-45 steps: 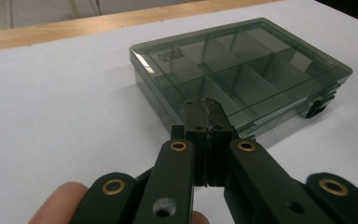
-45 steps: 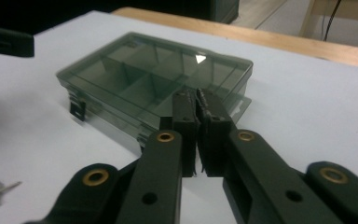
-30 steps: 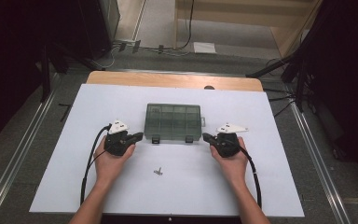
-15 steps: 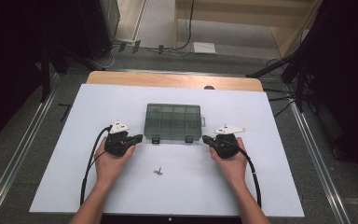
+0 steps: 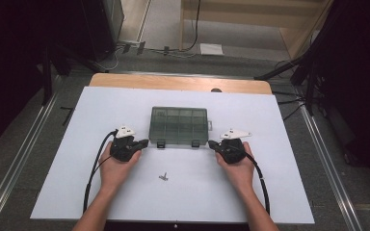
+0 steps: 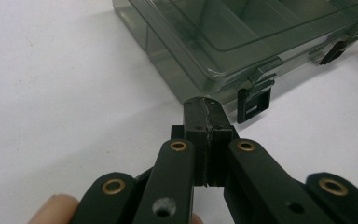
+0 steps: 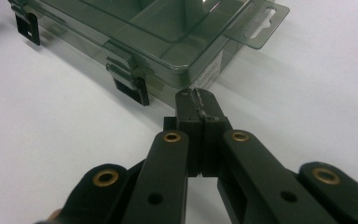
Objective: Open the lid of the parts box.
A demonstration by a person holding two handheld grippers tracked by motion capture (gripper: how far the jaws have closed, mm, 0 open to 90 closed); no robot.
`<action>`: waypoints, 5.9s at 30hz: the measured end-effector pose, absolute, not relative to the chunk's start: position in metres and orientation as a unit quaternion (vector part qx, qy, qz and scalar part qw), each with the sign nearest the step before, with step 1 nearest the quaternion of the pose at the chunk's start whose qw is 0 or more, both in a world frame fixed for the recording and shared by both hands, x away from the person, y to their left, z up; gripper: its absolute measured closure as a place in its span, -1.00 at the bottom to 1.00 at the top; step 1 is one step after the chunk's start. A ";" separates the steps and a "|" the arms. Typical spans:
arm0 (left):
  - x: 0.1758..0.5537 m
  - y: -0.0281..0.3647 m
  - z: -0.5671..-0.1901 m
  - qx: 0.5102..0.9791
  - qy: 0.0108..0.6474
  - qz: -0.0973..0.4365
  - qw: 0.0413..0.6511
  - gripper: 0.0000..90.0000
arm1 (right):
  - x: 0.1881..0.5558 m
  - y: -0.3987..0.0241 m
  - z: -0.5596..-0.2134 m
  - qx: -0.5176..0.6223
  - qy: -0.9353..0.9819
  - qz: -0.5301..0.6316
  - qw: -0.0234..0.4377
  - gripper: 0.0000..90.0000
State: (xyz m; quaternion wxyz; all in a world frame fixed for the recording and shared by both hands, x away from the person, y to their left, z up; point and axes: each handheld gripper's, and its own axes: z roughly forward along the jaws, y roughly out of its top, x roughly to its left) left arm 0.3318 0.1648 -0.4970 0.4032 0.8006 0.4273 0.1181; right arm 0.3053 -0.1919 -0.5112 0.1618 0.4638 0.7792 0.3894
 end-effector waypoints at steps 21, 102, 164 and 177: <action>0.333 0.165 -0.497 0.796 0.428 0.123 0.410 1.00 | 0.305 -0.191 -0.509 0.460 0.781 0.391 0.161 1.00; 0.353 0.153 -0.459 0.774 0.392 0.202 0.454 0.40 | 0.323 -0.190 -0.477 0.438 0.738 0.469 0.209 0.31; 0.423 0.136 -0.424 0.751 0.414 0.235 0.457 0.82 | 0.392 -0.192 -0.442 0.487 0.704 0.460 0.237 0.98; 0.437 0.135 -0.424 0.748 0.426 0.226 0.456 0.84 | 0.404 -0.191 -0.439 0.494 0.702 0.454 0.239 0.99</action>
